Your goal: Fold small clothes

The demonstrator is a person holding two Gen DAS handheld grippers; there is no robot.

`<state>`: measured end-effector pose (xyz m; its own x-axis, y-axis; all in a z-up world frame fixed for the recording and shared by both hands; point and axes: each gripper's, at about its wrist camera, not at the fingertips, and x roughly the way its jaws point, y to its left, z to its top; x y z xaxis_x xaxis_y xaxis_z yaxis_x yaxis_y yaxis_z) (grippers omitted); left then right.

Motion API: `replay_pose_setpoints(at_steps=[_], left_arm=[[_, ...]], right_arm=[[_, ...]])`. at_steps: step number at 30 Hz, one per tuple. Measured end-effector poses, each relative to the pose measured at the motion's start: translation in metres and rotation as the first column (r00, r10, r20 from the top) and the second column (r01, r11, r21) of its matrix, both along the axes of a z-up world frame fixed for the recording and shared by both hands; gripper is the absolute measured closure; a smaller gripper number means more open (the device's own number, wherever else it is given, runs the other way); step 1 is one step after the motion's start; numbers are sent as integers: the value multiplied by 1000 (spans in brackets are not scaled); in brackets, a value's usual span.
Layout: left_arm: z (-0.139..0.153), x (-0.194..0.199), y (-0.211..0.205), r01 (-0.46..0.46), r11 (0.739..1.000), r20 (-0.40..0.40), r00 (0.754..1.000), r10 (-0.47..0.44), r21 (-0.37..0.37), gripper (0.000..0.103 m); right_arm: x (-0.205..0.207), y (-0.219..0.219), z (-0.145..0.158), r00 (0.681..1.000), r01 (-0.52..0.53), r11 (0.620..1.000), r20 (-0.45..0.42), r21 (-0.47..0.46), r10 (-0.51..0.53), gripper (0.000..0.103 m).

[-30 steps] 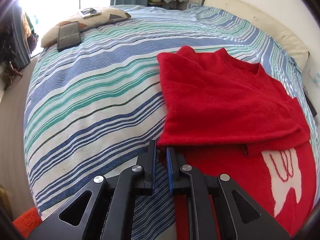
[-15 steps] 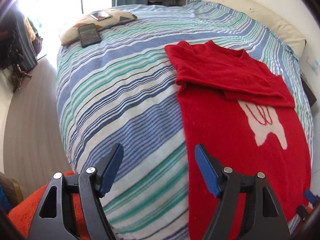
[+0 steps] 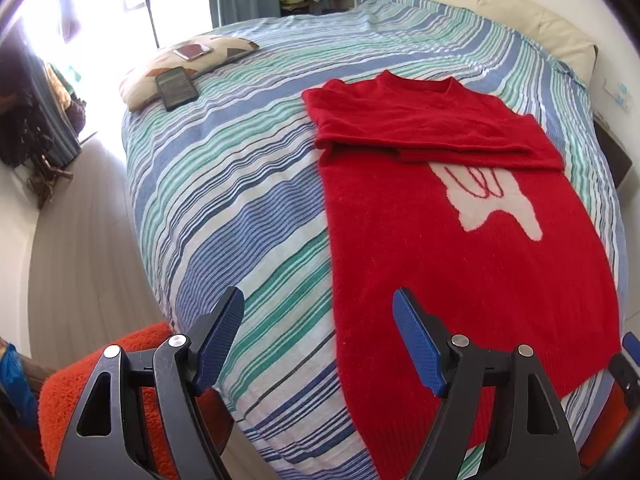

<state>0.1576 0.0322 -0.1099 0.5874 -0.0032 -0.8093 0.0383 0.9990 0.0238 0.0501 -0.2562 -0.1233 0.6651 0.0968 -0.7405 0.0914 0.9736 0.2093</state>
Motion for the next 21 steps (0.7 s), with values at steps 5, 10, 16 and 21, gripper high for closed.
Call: replay_pose_setpoints(at_steps=[5,10,16,21], left_arm=[[-1,-3,-4,3,1000,-3,1000,-3,23,24],[-2,-5,-7,6,999,-2,1000,-6,39,24],[-10,-12,-10,17,999,-18,1000,-16,51,24],[-17,-16,-12,35,998,-27,999,-33,61,24]], right_arm=[[-5,-4,-1,1000,9,1000,-5,8,-9,14],[-5,-9,-3,1000,26,999,-10,24,-26,14],[-4,-10,-5,999,28,999,-16,30,-28,14],[-3,-8,-8,1000,19,999,-23,27,-19,14]])
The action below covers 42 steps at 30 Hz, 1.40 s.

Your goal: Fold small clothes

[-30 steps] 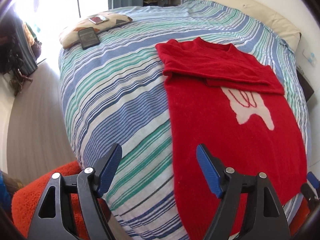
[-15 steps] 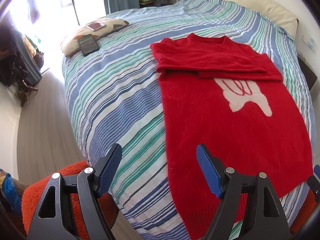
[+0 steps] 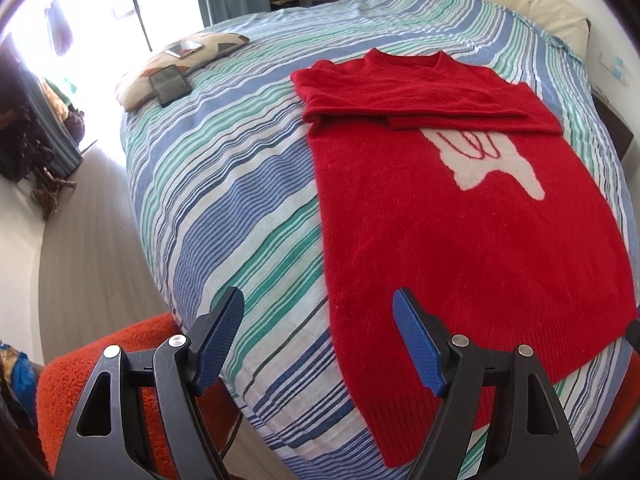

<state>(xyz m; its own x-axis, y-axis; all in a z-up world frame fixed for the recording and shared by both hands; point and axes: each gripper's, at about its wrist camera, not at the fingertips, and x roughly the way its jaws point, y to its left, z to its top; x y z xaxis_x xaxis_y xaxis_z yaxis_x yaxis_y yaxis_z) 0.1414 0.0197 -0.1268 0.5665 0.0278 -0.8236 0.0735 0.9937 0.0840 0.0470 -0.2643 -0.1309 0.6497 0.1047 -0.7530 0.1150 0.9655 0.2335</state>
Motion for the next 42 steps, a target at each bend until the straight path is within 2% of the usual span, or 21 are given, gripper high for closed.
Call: replay_pose_setpoints(at_steps=[42], left_arm=[[-12,-6,-2,28,1000,-28,999,-28,1,23]], right_arm=[[1,3,-6,1000,5,1000,-10,12,-5,14]])
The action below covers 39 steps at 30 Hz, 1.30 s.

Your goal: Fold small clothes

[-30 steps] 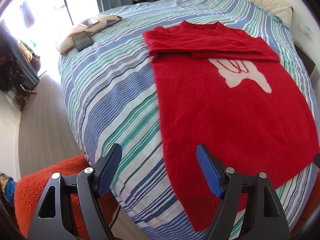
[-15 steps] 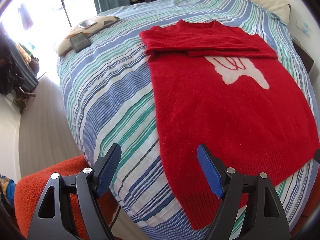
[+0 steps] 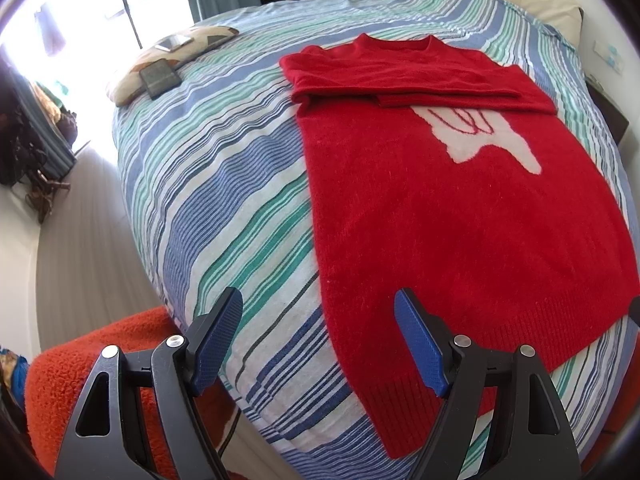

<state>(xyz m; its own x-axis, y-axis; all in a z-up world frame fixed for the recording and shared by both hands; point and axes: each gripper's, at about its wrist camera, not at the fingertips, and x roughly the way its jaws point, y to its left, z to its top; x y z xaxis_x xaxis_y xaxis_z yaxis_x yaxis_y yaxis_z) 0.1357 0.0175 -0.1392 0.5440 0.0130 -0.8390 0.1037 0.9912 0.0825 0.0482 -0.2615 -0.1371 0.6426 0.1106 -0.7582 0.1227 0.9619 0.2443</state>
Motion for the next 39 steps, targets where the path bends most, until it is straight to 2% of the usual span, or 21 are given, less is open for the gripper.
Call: replay_pose_setpoints(at_steps=[15,18,22,25,29,32,34,36,37,38,39], left_arm=[[0,0,3,-5,1000,-12,1000,5,-16,23],[4,1,16,-30,995,-30,999,28,-97,22],[6,-1,38,-79,967,-71,995,63,-243,17],[0,-4,41,-65,952,-111,993,33,-299,17],[-11,-9,24,-5,942,-190,980,-63,-336,17],[-17,-13,10,26,937,-225,968,-111,-349,18],[-17,-14,3,42,939,-230,965,-127,-342,21],[-18,-14,-2,48,941,-238,962,-134,-335,31],[-19,-13,-3,46,943,-247,960,-133,-329,39],[-20,-14,-4,45,944,-255,958,-133,-326,49],[-20,-14,-3,44,944,-263,955,-135,-326,53]], right_arm=[[0,-1,1,1000,5,1000,-1,7,-5,14],[-1,-8,6,1000,16,1000,17,8,-16,14],[-7,-33,19,995,81,996,56,29,-83,14],[-9,-56,24,992,108,990,56,86,-113,14],[-3,-71,20,998,53,985,25,164,-58,14],[8,-71,11,999,-35,972,-26,233,42,17],[18,-65,6,991,-100,966,-63,239,118,20],[26,-61,0,984,-126,963,-91,237,151,25],[29,-62,-4,983,-123,960,-104,252,154,27],[31,-64,-7,981,-119,952,-114,281,157,33],[33,-65,-11,977,-121,940,-128,317,169,44]])
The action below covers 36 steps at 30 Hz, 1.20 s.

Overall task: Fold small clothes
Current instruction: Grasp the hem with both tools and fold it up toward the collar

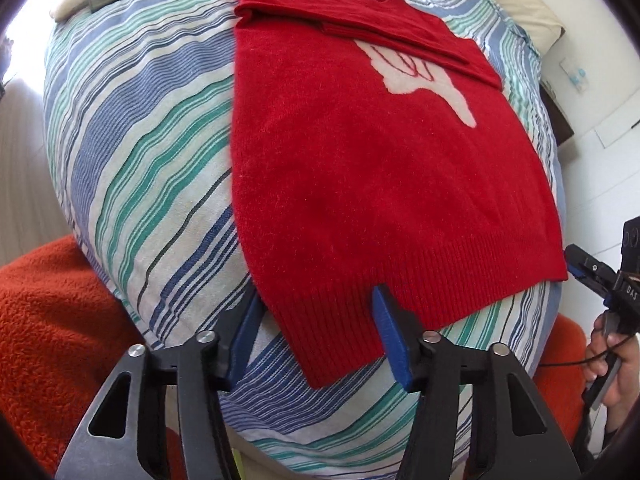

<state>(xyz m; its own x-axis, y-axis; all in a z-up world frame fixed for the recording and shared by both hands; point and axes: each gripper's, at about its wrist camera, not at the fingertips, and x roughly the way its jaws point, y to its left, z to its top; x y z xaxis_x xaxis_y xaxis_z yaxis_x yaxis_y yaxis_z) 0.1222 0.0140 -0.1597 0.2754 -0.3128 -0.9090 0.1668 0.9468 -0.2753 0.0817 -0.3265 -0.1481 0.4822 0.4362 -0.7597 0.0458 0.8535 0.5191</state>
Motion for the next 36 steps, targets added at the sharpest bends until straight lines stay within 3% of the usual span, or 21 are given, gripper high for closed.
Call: replay_pose_setpoints(at_steps=[1,2,3,4,7,11,17,21,25,28,29,30,31,33,34,36], left_arm=[[0,0,1,2,1000,-8,1000,-2,1,66],[0,0,1,4,1000,-17,1000,-4,-1,84],[-1,-1,2,8,1000,-32,999,-8,-7,95],[-1,0,2,7,1000,-41,999,-8,-12,98],[10,-1,8,-18,999,-33,999,17,-34,100],[37,10,24,-91,984,-17,996,90,-153,100],[74,106,37,-168,944,54,980,190,-283,100],[82,199,31,-190,942,107,968,227,-277,100],[69,289,20,-225,945,110,960,256,-239,99],[49,346,19,-311,944,114,940,323,-113,83],[43,360,24,-361,930,114,923,367,-65,68],[39,369,31,-403,914,105,908,406,-45,63],[37,372,39,-439,897,93,892,442,-53,56],[42,366,53,-449,887,98,883,459,-110,56],[48,358,54,-432,895,129,886,444,-115,56],[64,333,44,-357,928,205,905,372,-108,55]], right_arm=[[3,0,-4,1000,-13,999,-24,34,14,53],[5,-1,-7,999,-28,998,-42,63,30,73],[7,0,-10,997,-41,996,-59,83,46,95],[9,0,-12,995,-52,994,-75,93,59,98],[12,-2,-6,995,-57,991,-75,121,66,98],[26,-13,20,1000,-24,979,-15,202,27,98],[112,-35,58,994,40,966,87,256,-64,98],[199,-42,64,985,74,970,133,231,-107,98],[285,-41,57,978,91,976,169,200,-126,98],[337,-53,36,968,122,957,180,263,-173,95],[350,-56,26,964,157,945,165,286,-210,85],[360,-63,17,955,213,929,138,302,-263,64],[365,-70,11,939,269,906,119,326,-322,57],[366,-80,10,921,302,876,122,376,-369,56],[365,-79,16,928,274,890,144,364,-344,56],[356,-63,37,951,156,956,222,249,-214,56]])
